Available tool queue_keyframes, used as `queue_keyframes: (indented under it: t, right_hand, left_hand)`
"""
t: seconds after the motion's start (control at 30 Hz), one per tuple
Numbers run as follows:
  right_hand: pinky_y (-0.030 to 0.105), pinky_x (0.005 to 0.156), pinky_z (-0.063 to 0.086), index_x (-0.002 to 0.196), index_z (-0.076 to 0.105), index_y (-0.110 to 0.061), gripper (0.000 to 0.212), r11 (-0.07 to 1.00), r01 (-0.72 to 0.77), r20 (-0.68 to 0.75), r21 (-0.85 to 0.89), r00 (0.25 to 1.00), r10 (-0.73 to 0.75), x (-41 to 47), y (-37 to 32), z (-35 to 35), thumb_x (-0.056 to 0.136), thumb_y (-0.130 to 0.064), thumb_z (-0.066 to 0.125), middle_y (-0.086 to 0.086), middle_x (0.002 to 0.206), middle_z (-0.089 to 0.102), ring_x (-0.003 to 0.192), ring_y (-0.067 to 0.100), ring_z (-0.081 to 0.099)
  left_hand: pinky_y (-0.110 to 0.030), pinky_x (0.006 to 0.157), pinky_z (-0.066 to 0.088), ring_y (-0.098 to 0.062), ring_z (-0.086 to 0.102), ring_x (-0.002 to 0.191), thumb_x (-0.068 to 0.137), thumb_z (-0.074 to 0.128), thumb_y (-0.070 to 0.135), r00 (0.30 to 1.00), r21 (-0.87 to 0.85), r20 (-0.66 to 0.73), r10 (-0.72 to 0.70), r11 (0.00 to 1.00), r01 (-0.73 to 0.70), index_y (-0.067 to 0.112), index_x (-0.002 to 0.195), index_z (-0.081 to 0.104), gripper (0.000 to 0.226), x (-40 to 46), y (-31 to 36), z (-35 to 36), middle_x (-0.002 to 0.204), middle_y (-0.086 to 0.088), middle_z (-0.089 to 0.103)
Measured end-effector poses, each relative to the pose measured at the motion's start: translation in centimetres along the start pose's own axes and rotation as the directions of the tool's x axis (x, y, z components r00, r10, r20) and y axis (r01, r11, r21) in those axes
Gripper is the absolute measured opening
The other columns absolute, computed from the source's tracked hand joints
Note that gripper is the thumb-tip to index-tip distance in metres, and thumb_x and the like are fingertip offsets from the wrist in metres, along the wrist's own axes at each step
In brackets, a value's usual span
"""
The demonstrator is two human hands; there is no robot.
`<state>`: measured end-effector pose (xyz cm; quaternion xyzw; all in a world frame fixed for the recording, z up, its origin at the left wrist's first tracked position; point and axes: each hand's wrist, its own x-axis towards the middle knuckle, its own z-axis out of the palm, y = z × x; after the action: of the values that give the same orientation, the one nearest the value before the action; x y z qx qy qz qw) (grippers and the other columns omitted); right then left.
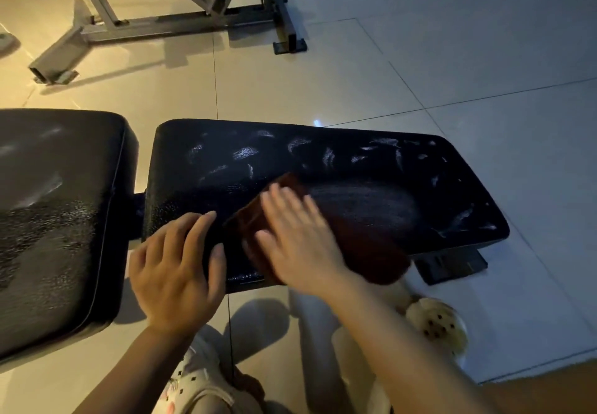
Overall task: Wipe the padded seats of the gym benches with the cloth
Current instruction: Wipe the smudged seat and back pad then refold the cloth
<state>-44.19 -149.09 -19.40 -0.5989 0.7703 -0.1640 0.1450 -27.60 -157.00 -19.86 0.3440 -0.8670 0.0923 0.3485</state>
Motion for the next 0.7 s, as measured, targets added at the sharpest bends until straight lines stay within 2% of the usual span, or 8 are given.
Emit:
queue_keyframes:
  t: [0.1,0.23,0.3,0.37,0.43,0.5,0.57,0.7]
  right_hand:
    - [0.032,0.119,-0.014,0.156,0.009,-0.019,0.056,0.977,0.204,-0.01,0.064,0.979,-0.204,-0.3,-4.2,1.3,0.105,-0.038,0.026,-0.003,0.164,0.001,0.149,0.009,-0.008]
    - [0.026,0.12,-0.01,0.155,0.019,-0.02,0.056,0.941,0.254,-0.066,0.223,0.967,-0.246,-0.9,-3.4,0.9,0.104,-0.033,0.037,-0.005,0.163,0.012,0.148,0.003,-0.001]
    - [0.025,0.121,0.003,0.153,0.026,-0.023,0.055,0.915,0.186,-0.109,0.357,0.981,-0.157,-2.4,-2.4,0.6,0.103,-0.032,0.044,-0.007,0.161,0.022,0.148,0.003,0.01]
    - [0.029,0.118,0.022,0.148,0.038,-0.024,0.049,0.927,0.039,-0.254,0.374,0.965,0.062,-4.7,-1.1,0.8,0.101,-0.031,0.047,-0.006,0.153,0.037,0.142,0.006,0.026]
    - [0.031,0.11,0.035,0.141,0.049,-0.019,0.043,0.936,-0.158,-0.394,0.313,0.875,0.28,-6.9,1.0,1.2,0.099,-0.025,0.051,-0.003,0.142,0.049,0.133,0.013,0.039]
    - [0.027,0.101,0.037,0.138,0.053,-0.016,0.039,0.876,-0.384,-0.36,0.291,0.805,0.472,-8.2,3.2,1.2,0.099,-0.02,0.052,0.0,0.136,0.052,0.126,0.017,0.043]
    - [0.024,0.091,0.04,0.136,0.056,-0.016,0.037,0.843,-0.482,-0.302,0.239,0.788,0.537,-8.8,4.5,1.2,0.1,-0.023,0.052,0.001,0.128,0.052,0.115,0.017,0.047]
    - [0.009,0.068,0.038,0.136,0.053,-0.02,0.037,0.849,-0.438,-0.253,0.296,0.821,0.512,-9.5,4.3,1.0,0.099,-0.023,0.055,-0.01,0.118,0.041,0.081,0.002,0.049]
  left_hand:
    - [-0.042,0.08,0.035,-0.03,0.051,0.104,0.094,0.039,0.031,0.998,-0.061,0.034,-0.044,0.997,0.046,0.009,0.122,0.059,0.041,0.1,0.0,-0.5,0.117,-0.017,0.063]
    - [-0.042,0.088,0.036,-0.03,0.056,0.111,0.095,0.037,0.04,0.981,-0.093,0.184,-0.068,0.992,0.086,0.013,0.123,0.062,0.046,0.5,-0.1,-1.4,0.122,-0.01,0.063]
    - [-0.041,0.093,0.034,-0.027,0.052,0.115,0.092,0.04,0.044,0.968,-0.079,0.243,-0.059,0.994,0.08,0.016,0.122,0.063,0.047,0.7,-0.2,-1.8,0.124,-0.006,0.062]
    - [-0.04,0.094,0.032,-0.023,0.05,0.118,0.09,0.04,0.045,0.958,-0.05,0.283,-0.041,0.997,0.057,0.018,0.117,0.068,0.047,0.9,-0.1,-2.1,0.126,-0.002,0.062]
    - [-0.041,0.095,0.03,-0.024,0.049,0.12,0.089,0.041,0.043,0.956,-0.048,0.294,-0.001,0.999,0.016,0.019,0.115,0.069,0.045,1.5,0.1,-2.4,0.127,-0.002,0.062]
    - [-0.044,0.1,0.03,-0.025,0.051,0.122,0.088,0.045,0.039,0.953,-0.04,0.297,0.066,0.998,-0.057,0.018,0.117,0.068,0.042,2.4,0.5,-2.5,0.127,-0.004,0.062]
    - [-0.047,0.106,0.03,-0.024,0.053,0.125,0.088,0.046,0.037,0.924,-0.016,0.352,0.152,0.988,-0.156,0.02,0.12,0.067,0.042,3.6,1.1,-2.0,0.131,-0.003,0.061]
    - [-0.041,0.118,0.018,-0.017,0.032,0.143,0.101,0.038,0.038,0.801,-0.046,0.559,0.213,0.973,-0.226,0.028,0.144,0.046,0.045,4.3,2.4,-0.2,0.153,0.004,0.038]
